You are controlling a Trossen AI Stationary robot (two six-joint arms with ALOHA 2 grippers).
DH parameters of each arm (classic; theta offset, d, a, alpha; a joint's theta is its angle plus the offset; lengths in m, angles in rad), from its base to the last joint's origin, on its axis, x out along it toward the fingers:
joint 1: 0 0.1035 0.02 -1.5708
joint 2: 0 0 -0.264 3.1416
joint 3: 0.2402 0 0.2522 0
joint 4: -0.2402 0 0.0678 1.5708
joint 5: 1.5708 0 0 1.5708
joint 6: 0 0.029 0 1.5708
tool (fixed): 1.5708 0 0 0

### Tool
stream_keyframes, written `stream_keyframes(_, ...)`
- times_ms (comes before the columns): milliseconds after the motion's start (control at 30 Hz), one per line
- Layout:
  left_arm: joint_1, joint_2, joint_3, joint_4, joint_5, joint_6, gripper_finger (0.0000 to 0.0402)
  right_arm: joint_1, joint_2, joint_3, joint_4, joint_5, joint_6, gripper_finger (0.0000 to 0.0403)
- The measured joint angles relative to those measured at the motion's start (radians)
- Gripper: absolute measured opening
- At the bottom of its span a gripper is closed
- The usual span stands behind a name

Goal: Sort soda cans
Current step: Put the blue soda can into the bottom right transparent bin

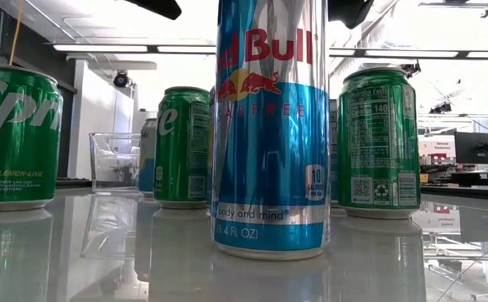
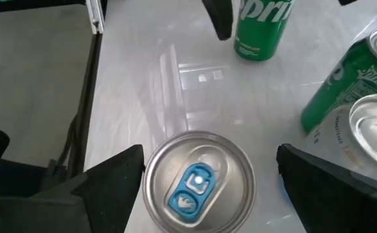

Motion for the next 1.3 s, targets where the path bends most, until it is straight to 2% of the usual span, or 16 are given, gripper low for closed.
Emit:
stream_keyframes(167,0.000,0.000,0.000,0.001,-0.008,-0.001,0.0303,0.000,0.011,0.000,-0.002,-0.030,0.000,0.0337)
stream_keyframes(433,0.000,0.000,0.001,0.005,-0.017,0.000,0.0303,0.000,0.053,-0.001,0.003,-0.043,0.027,0.0301)
stream_keyframes(800,0.000,0.000,0.001,0.006,-0.018,-0.007,0.0303,0.000,0.036,-0.001,0.044,-0.024,0.050,0.0216)
stream_keyframes(933,0.000,0.000,0.001,0.007,-0.018,-0.009,0.0303,0.019,-0.030,-0.002,-0.018,0.010,0.017,0.0216)
stream_keyframes(1100,-0.004,0.000,0.001,0.006,-0.019,-0.017,0.0303,0.087,-0.183,-0.002,-0.158,0.011,-0.014,0.0216)
stream_keyframes(1300,-0.004,0.000,0.001,0.006,-0.019,-0.009,0.0303,0.194,-0.365,-0.002,-0.396,0.035,0.075,0.0216)
